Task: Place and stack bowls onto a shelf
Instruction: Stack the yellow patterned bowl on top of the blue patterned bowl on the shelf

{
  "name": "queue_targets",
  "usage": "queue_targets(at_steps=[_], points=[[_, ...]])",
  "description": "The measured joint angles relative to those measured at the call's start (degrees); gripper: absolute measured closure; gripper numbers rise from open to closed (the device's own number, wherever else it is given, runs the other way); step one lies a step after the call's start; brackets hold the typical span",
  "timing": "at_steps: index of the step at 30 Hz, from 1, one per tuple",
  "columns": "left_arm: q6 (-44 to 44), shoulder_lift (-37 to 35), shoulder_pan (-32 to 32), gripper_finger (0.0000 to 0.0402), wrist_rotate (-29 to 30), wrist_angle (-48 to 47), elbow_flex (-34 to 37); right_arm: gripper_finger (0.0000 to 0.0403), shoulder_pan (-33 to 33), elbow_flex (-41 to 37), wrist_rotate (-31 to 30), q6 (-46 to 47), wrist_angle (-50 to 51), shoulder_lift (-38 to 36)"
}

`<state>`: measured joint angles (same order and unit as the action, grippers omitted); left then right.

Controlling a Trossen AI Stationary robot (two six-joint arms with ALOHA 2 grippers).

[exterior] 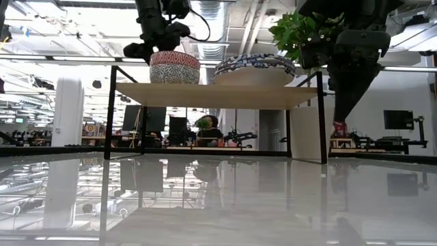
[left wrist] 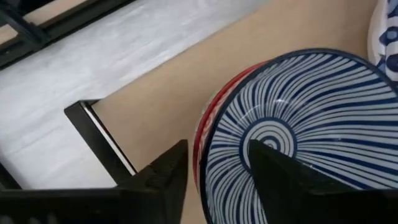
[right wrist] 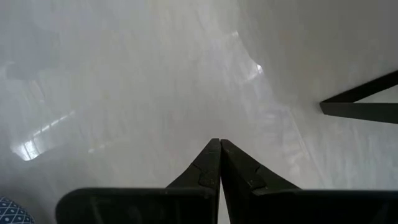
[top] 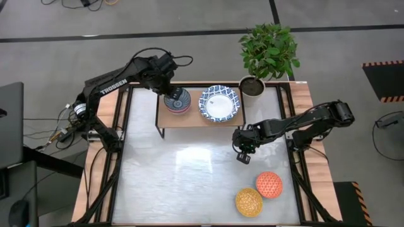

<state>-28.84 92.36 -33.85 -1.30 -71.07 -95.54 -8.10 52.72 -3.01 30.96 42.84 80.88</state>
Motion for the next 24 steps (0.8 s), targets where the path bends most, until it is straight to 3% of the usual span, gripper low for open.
queue_targets(at_steps=[9, 17, 24], points=[[0.8, -0.2, -0.3, 0.021, 0.6, -1.2, -5.8, 0.0369, 0.0, 0.0, 0.0, 1.8, 2.2, 0.0], [0.8, -0.3, 0.6, 0.021, 2.0, -10.3, -16.3, 0.0369, -2.1, 0.0, 0.0, 10.4, 18.8, 0.0], [-1.6, -0.3, 5.6, 0.0209, 2.5, -17.8, -27.4, 0.0369, -11.3, 0.0, 1.4, 23.9, 33.2, 0.0]])
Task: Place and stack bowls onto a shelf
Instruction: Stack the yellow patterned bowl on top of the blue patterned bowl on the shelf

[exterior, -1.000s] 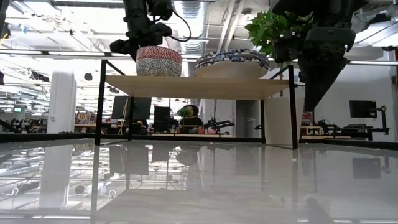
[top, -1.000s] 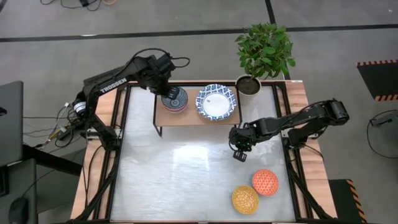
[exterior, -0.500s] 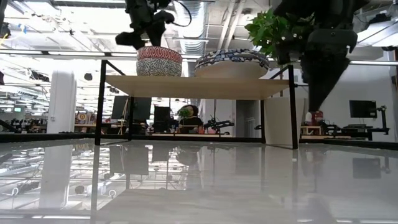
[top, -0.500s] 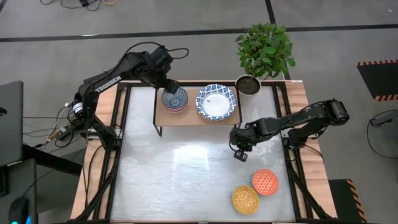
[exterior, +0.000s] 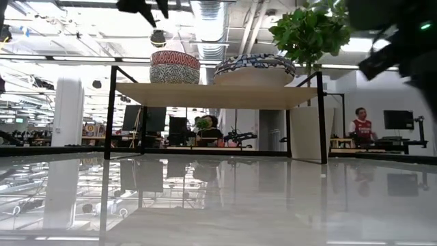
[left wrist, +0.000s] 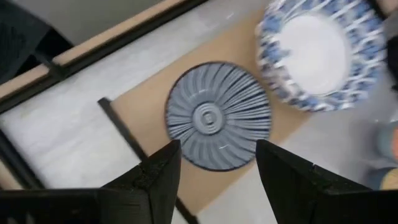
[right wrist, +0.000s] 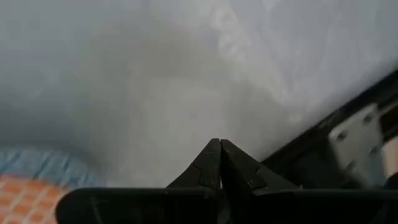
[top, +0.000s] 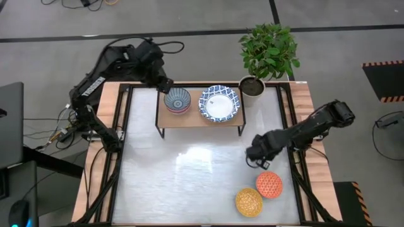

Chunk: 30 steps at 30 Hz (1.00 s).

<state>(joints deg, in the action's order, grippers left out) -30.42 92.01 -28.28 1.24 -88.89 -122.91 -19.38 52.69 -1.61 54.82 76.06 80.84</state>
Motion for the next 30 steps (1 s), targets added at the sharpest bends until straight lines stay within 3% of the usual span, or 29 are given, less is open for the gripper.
queue_targets(at_steps=[5, 12, 19, 25, 30], points=[[-3.4, -0.1, 7.0, 0.0209, 0.7, 1.2, -5.6, 0.0369, -7.4, 0.0, 4.8, 8.5, 2.5, 0.0], [-7.5, 0.9, 22.2, 0.0209, 2.0, 12.7, -4.6, 0.0369, -13.9, 0.0, 8.2, 19.8, 2.5, 0.0], [-8.6, 4.7, 35.2, 0.0209, 13.7, 17.8, -4.3, 0.0369, -19.8, 0.0, 14.7, 31.0, 0.8, 0.0], [-9.6, 10.7, 41.5, 0.0209, 14.3, 19.3, -4.3, 0.0369, -24.1, 0.0, 16.4, 43.0, -3.9, 0.0], [-12.3, 17.0, 44.5, 0.021, 14.6, 25.2, -4.3, 0.0369, -27.2, 0.0, 15.1, 46.6, -7.3, 0.0]])
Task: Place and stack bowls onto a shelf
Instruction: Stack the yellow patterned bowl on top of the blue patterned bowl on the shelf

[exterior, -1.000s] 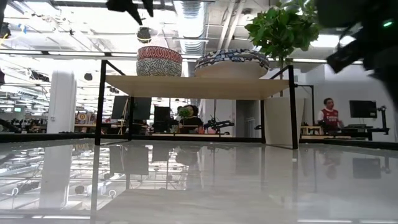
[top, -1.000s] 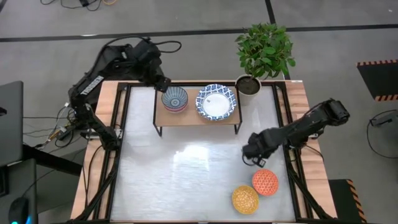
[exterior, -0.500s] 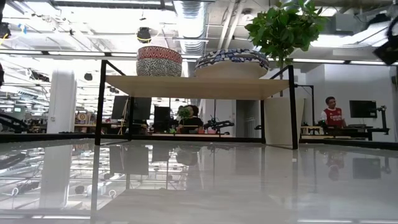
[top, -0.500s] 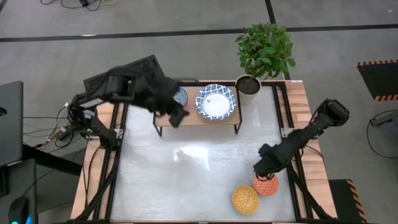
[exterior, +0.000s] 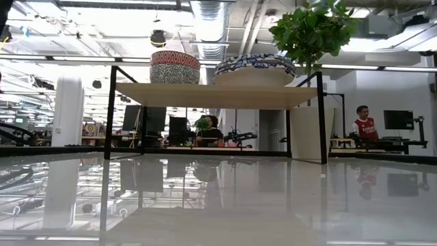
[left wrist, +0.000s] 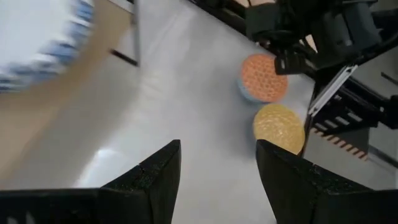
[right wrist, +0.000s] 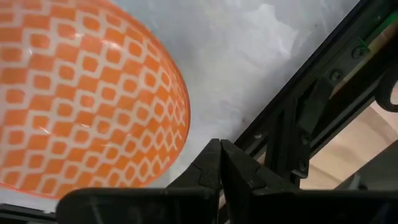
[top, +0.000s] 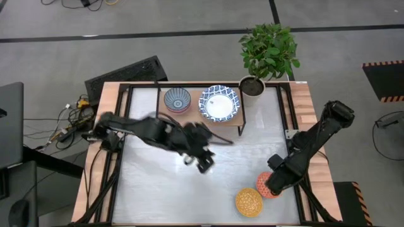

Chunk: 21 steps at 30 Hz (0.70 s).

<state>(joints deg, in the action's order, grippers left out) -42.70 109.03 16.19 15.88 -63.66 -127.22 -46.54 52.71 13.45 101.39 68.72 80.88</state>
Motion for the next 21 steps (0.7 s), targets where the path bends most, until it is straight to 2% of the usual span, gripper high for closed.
queue_targets(at_steps=[6, 9, 16, 21], points=[[-4.2, 9.2, 2.7, 0.021, 0.8, 12.3, 0.0, 0.0369, -3.3, 0.0, -1.8, 0.3, -0.5, 0.0], [-6.7, 14.0, 3.5, 0.021, -0.6, 15.5, 0.0, 0.0369, -4.5, 0.0, -3.3, 0.6, -0.5, 0.0], [-11.7, 23.4, 5.1, 0.021, -0.1, 19.7, 0.0, 0.0369, -6.7, 0.0, -8.0, 3.6, -0.6, 0.0], [-11.6, 28.1, 6.2, 0.021, -0.1, 28.4, 0.0, 0.0369, -7.5, 0.0, -9.0, 3.6, -0.8, 0.0]])
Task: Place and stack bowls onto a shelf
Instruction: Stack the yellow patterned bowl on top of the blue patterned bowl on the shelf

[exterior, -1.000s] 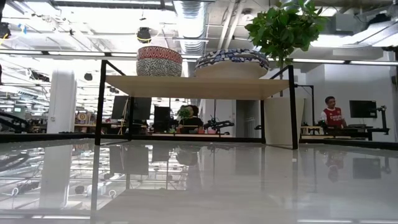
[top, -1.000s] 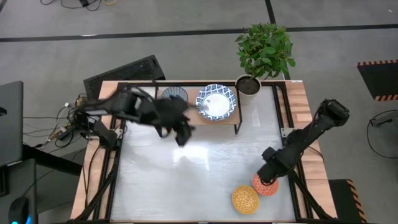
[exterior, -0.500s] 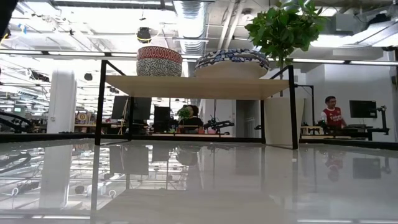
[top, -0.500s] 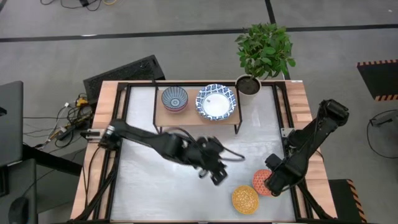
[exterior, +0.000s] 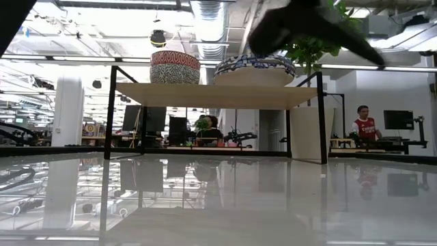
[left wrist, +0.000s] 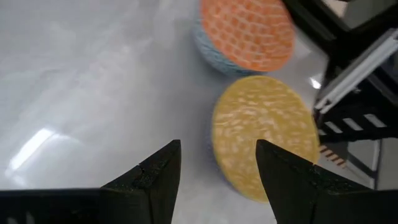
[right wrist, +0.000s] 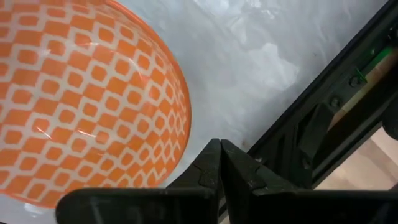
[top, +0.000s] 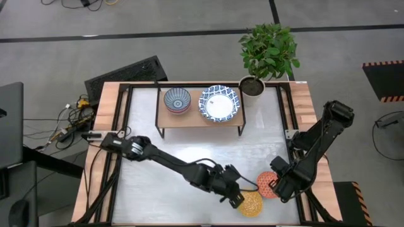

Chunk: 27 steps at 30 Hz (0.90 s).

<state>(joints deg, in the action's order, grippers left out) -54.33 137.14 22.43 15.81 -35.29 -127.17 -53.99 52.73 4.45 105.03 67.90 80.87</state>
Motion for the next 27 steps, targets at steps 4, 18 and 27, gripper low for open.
queue_targets(at_steps=[4, 18, 27], points=[[-0.6, 1.6, 0.4, 0.021, 0.9, 2.0, 0.0, 0.0369, 0.0, 0.0, -0.8, 0.0, -0.3, 0.0], [0.1, 1.8, 1.4, 0.021, 8.8, 3.1, 0.0, 0.0369, 0.0, 0.0, -3.8, -0.4, -1.5, 0.0], [0.4, 3.2, 2.1, 0.021, 10.4, 5.4, -0.1, 0.0369, 0.0, 0.0, -4.5, -0.6, -1.6, 0.0]])
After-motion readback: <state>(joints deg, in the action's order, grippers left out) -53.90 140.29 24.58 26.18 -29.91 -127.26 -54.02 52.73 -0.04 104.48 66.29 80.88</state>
